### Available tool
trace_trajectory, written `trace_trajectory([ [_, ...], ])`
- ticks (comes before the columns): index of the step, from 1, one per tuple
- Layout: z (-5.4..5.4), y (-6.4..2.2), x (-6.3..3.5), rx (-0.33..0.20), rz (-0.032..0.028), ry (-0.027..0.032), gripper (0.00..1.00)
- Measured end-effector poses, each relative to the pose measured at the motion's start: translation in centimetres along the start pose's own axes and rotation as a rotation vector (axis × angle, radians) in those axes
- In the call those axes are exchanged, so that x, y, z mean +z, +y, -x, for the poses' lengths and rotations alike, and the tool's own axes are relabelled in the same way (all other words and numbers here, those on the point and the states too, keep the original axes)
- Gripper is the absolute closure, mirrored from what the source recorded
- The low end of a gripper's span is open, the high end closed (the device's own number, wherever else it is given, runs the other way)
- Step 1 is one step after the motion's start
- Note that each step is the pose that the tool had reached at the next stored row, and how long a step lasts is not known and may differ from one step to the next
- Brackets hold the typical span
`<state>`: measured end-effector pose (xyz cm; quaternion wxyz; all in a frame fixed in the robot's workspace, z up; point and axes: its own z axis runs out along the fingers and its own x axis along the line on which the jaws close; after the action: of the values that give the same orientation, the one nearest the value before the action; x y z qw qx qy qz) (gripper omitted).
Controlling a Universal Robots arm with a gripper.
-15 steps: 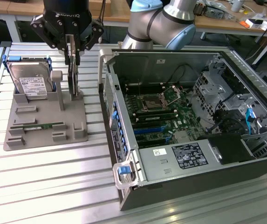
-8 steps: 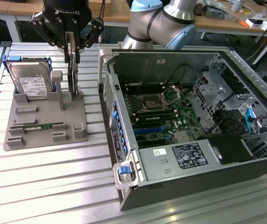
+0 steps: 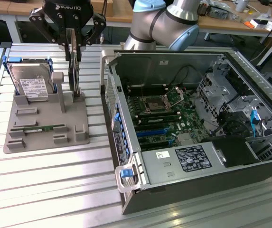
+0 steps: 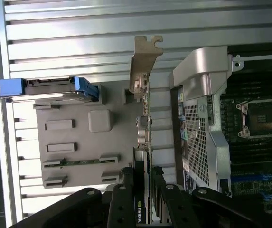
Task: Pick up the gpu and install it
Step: 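Pick up the gpu and move the gpu toward the slot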
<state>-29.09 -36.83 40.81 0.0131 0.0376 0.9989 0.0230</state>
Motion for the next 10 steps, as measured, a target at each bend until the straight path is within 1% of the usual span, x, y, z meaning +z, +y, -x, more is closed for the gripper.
trace_trajectory([
  [10, 0.01, 0.03, -0.6, 0.0, 0.0002, 0.0, 0.73],
])
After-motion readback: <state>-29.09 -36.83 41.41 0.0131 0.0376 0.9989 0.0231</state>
